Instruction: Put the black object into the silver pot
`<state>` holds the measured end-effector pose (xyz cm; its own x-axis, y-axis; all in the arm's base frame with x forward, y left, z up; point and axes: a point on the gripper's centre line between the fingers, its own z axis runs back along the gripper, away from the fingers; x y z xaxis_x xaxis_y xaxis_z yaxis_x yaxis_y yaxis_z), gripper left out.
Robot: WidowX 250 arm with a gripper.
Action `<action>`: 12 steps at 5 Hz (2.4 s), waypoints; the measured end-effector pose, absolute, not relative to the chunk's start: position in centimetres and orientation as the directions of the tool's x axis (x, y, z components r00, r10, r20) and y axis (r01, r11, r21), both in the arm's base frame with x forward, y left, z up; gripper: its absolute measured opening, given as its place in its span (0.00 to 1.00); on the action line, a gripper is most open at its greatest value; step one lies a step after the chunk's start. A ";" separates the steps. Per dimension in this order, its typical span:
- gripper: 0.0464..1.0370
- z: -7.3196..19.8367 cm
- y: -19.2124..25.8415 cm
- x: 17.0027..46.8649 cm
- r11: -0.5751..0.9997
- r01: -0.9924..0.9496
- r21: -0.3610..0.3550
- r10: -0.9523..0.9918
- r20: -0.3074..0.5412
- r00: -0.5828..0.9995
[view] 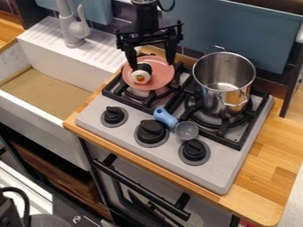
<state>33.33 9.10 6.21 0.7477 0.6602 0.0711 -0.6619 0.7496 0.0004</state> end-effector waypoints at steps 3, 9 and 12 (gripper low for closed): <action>0.96 4.4 12.0 34.8 0.817 -0.576 0.010 0.572 0.104 0.814; 0.96 0.4 12.5 35.8 0.859 -0.503 0.094 0.501 0.048 0.864; 0.66 -0.2 12.4 36.0 0.835 -0.532 0.139 0.529 0.062 0.846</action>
